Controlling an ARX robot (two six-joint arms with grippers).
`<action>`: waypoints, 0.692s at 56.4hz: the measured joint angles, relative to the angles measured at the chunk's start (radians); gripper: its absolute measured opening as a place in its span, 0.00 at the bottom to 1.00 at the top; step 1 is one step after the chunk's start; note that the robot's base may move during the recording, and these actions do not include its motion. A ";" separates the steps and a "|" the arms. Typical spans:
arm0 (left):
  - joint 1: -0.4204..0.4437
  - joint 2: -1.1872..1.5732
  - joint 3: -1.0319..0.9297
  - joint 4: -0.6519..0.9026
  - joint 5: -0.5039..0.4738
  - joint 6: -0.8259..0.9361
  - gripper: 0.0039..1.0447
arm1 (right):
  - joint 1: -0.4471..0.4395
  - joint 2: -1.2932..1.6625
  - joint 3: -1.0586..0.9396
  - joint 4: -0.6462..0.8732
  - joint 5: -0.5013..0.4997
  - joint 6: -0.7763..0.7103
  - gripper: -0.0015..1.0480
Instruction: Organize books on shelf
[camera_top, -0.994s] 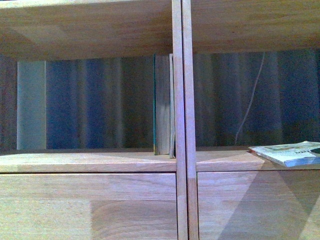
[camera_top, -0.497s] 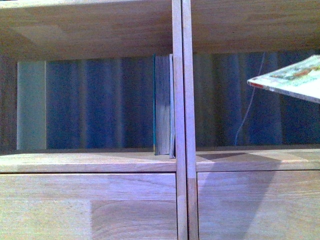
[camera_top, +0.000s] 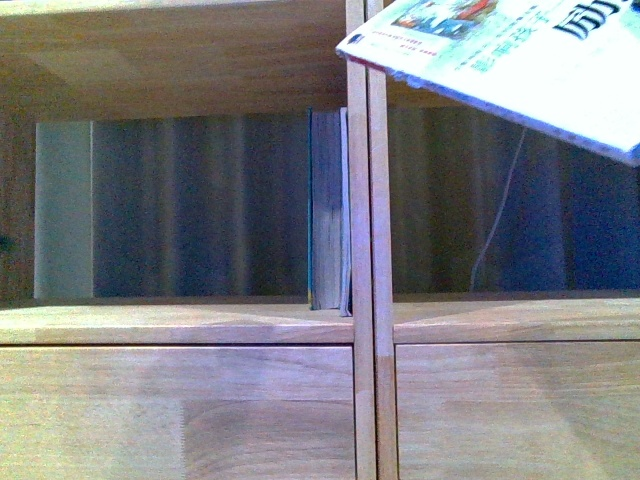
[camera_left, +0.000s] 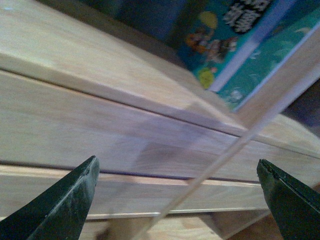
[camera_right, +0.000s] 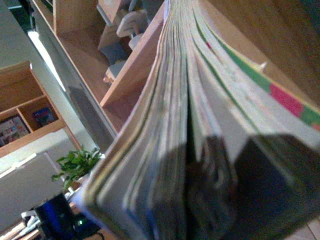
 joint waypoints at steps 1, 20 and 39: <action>-0.016 0.003 0.018 0.002 0.019 -0.023 0.93 | 0.012 0.006 0.000 0.000 0.005 -0.010 0.07; -0.268 0.071 0.144 0.135 0.014 -0.278 0.93 | 0.178 0.122 0.034 0.029 0.128 -0.055 0.07; -0.392 0.122 0.143 0.327 0.031 -0.436 0.93 | 0.377 0.216 0.074 0.098 0.238 -0.071 0.07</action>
